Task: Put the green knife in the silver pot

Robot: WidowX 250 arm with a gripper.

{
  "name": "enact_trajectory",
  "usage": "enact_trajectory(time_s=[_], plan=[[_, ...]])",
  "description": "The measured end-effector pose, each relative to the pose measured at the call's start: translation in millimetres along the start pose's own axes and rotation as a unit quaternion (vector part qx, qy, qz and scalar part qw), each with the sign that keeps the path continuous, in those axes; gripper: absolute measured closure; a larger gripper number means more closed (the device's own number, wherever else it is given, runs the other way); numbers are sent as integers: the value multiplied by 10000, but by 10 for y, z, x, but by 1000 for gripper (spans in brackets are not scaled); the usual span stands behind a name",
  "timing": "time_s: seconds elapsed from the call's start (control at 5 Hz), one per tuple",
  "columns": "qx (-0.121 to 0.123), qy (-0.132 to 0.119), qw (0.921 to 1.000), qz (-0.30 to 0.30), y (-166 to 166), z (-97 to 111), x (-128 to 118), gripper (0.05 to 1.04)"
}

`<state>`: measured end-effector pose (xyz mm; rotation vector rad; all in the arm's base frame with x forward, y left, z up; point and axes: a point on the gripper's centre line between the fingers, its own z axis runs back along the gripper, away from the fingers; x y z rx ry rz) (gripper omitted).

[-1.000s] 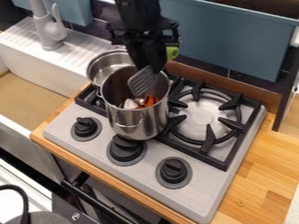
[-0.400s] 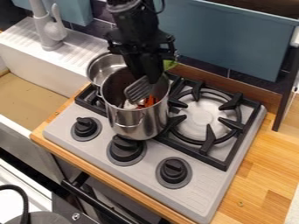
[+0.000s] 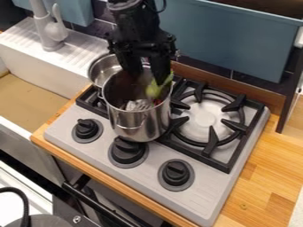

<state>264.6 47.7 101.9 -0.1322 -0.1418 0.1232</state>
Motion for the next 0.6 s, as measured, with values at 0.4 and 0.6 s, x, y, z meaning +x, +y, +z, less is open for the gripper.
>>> enact_trajectory(time_s=[0.4,0.6], plan=[[21,-6,10000,62,-29,26,31,83],[37,-5,10000,-66,-40,27,34,83]])
